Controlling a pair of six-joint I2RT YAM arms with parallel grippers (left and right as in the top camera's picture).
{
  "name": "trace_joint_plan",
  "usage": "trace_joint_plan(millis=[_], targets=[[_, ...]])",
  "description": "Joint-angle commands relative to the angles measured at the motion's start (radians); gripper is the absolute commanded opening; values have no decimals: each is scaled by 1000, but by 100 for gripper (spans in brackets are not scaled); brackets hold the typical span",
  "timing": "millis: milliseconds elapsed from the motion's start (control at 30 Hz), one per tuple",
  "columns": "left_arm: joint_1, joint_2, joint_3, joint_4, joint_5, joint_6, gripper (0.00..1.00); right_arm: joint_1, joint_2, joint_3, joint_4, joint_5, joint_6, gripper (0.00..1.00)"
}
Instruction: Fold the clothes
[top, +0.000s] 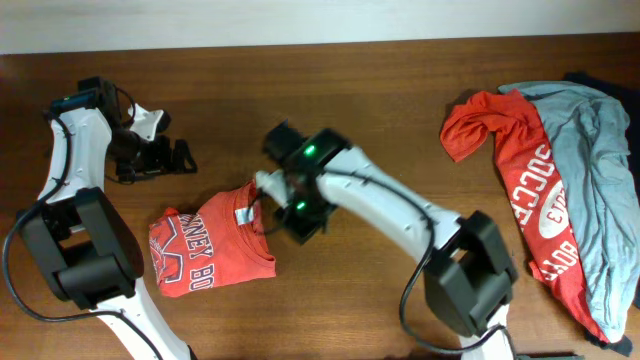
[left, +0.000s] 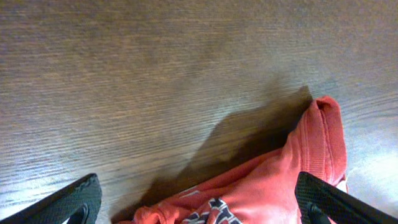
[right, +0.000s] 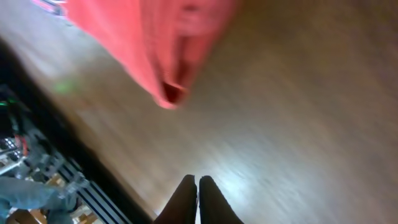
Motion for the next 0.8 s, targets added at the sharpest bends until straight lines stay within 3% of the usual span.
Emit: trace_joint_plan(millis=[0, 233, 567, 767], targets=[[5, 3, 4, -11, -23, -6, 99, 74, 45, 2, 46, -31, 87, 9], [5, 3, 4, -20, -26, -6, 99, 146, 125, -5, 206, -30, 162, 9], [5, 3, 4, -21, -26, -6, 99, 147, 224, -6, 244, -23, 177, 10], [5, 3, 4, -51, -26, -6, 99, 125, 238, -5, 365, 222, 177, 10]])
